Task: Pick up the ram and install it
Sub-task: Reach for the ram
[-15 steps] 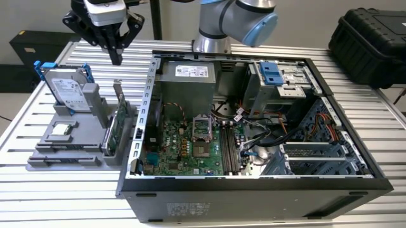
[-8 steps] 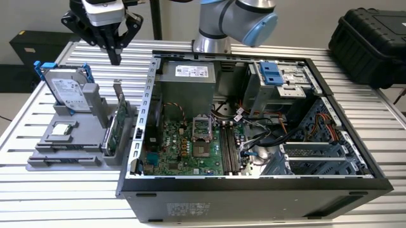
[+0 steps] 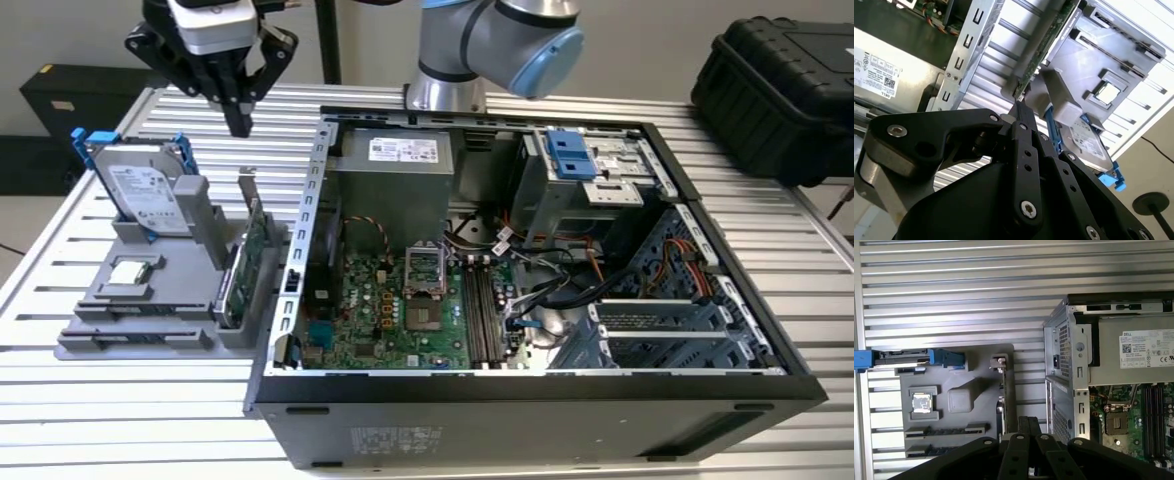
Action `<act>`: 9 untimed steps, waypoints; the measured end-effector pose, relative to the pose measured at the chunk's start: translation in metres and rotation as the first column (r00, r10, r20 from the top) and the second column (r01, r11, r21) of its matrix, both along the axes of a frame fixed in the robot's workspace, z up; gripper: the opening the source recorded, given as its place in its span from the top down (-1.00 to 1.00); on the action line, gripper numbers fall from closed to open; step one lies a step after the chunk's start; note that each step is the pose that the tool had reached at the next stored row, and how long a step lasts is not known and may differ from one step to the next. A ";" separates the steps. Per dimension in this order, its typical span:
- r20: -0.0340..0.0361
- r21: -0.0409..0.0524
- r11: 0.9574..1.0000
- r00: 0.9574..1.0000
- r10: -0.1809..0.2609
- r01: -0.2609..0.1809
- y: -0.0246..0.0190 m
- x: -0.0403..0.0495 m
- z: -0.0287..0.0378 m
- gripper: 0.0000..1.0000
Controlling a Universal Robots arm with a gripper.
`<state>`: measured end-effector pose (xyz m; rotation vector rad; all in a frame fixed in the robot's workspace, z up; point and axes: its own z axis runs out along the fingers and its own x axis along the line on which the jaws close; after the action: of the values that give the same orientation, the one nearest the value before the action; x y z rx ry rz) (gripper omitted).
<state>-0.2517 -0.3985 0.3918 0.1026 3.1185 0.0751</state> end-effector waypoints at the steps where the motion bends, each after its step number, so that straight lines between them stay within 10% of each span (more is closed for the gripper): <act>1: 0.000 0.000 1.000 1.000 0.000 0.000 0.0000 -0.0004 -0.0001 1.00; 9: 0.000 0.000 1.000 1.000 0.001 -0.001 0.0000 -0.0039 -0.0001 1.00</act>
<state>-0.2556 -0.3985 0.3918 0.1018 3.1184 0.0752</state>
